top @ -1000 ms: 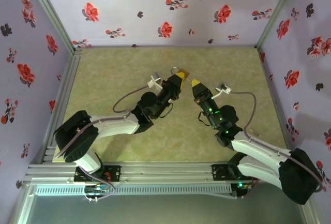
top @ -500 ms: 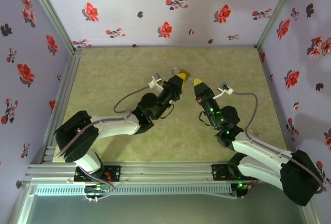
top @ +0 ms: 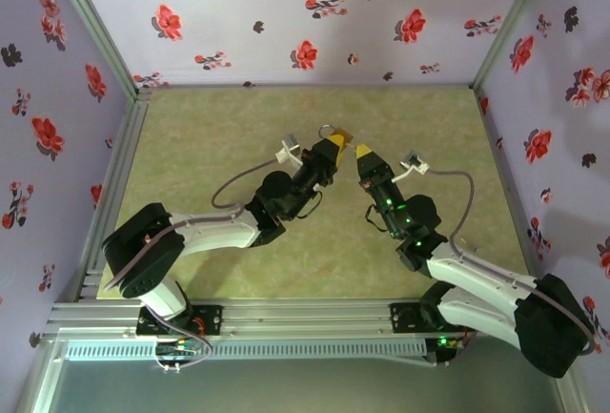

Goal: Unlock with the key

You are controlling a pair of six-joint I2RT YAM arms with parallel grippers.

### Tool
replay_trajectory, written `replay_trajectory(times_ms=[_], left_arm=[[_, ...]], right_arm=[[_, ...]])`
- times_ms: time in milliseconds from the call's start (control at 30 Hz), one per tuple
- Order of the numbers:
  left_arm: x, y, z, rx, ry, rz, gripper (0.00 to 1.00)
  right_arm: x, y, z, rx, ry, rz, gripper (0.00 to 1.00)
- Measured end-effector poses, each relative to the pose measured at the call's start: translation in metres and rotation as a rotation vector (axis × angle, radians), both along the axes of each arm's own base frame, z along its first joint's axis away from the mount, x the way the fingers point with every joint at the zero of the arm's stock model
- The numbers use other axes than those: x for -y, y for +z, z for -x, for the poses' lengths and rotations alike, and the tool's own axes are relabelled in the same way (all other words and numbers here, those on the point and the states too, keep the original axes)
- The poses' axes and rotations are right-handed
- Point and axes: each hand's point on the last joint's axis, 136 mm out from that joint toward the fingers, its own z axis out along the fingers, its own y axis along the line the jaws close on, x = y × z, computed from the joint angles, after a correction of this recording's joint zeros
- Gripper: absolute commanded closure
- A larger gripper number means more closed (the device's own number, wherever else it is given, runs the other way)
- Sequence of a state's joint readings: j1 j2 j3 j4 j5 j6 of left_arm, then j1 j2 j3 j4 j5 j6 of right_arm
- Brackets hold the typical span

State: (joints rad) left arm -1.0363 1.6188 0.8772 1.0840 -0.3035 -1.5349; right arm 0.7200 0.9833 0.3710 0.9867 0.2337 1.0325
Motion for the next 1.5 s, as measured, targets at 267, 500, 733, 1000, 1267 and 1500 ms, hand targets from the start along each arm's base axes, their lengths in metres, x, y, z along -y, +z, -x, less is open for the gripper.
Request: replay_trajectory(times_ms=[267,500,733,1000,1267,1500], left_arm=[[0.005,0.004,-0.005,0.028,0.017,-0.015,1.00],[0.009,0.022,-0.012,0.088,0.053,-0.022,1.00],[0.014,0.027,-0.017,0.107,0.060,0.009,1.00],[0.012,0.034,-0.019,0.124,0.062,0.030,1.00],[0.013,0.056,-0.025,0.164,0.043,0.032,1.00],[0.010,0.057,-0.026,0.174,0.044,0.014,1.00]], right_arm=[[0.001,0.001,-0.006,0.001,-0.020,-0.043,1.00],[0.002,0.014,-0.015,0.032,-0.023,-0.165,1.00],[0.006,0.020,-0.020,0.051,-0.038,-0.212,1.00],[0.002,0.029,-0.022,0.056,-0.025,-0.168,1.00],[-0.004,0.047,-0.026,0.118,-0.037,-0.064,1.00],[-0.005,0.047,-0.029,0.135,-0.013,-0.021,1.00]])
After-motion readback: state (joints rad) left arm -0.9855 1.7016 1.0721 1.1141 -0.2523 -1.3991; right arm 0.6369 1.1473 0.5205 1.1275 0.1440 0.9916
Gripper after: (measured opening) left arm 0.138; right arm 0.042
